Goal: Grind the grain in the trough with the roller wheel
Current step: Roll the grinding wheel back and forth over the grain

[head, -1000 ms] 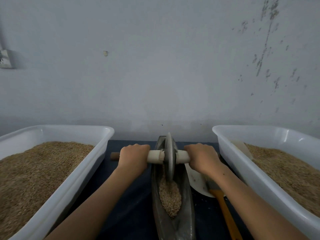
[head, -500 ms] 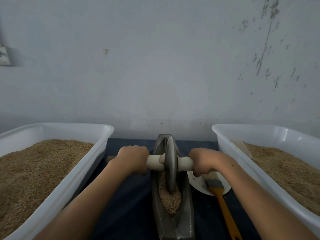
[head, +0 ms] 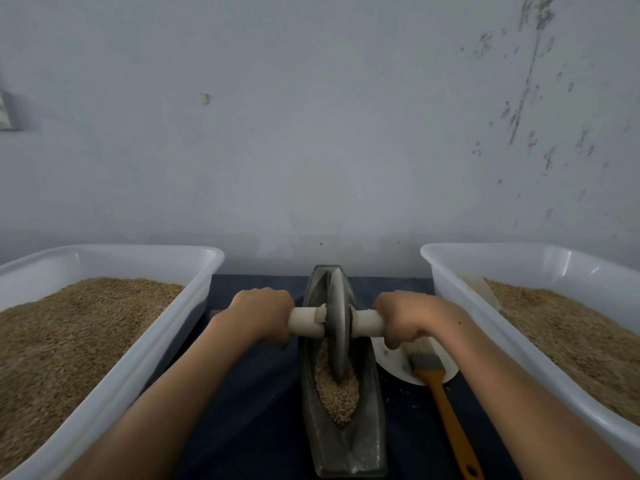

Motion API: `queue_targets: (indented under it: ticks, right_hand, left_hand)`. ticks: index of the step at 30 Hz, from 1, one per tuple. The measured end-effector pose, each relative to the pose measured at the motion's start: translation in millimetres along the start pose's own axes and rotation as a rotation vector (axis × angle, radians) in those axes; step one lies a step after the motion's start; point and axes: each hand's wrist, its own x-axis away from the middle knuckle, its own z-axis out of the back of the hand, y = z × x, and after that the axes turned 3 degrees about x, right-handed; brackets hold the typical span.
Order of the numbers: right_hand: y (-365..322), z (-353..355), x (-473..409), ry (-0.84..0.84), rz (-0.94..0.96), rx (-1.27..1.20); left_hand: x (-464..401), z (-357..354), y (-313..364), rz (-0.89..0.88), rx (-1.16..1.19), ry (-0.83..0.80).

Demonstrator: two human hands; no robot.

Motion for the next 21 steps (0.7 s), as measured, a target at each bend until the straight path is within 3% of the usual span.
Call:
queue_targets:
  ticks: [3, 5, 11, 13, 16, 21]
  right_hand:
    - [-0.7, 1.9, 2.5, -0.078, -0.005, -0.066]
    - [-1.5, 0.5, 1.0, -0.043, -0.018, -0.057]
    - [-5.9, -12.4, -13.4, 0.392, -0.083, 0.037]
    - [-6.1, -14.0, -14.6, 0.439, -0.079, 0.032]
    - [-3.2, -9.3, -9.3, 0.297, -0.04, 0.058]
    - [0.8, 1.2, 1.8, -0.043, 0.012, -0.034]
  left_hand:
    - [2.2, 1.7, -0.2, -0.001, 0.013, -0.044]
    - [0.5, -1.1, 1.6, 0.011, -0.012, 0.039]
    - [-4.8, -14.9, 2.5, 0.029, 0.023, 0.378]
    - [-4.8, -16.4, 2.3, 0.027, 0.023, 0.413]
    - [-3.8, -12.2, 1.2, 0.006, -0.011, 0.318]
    - [2.9, 1.9, -0.7, -0.013, -0.005, -0.033]
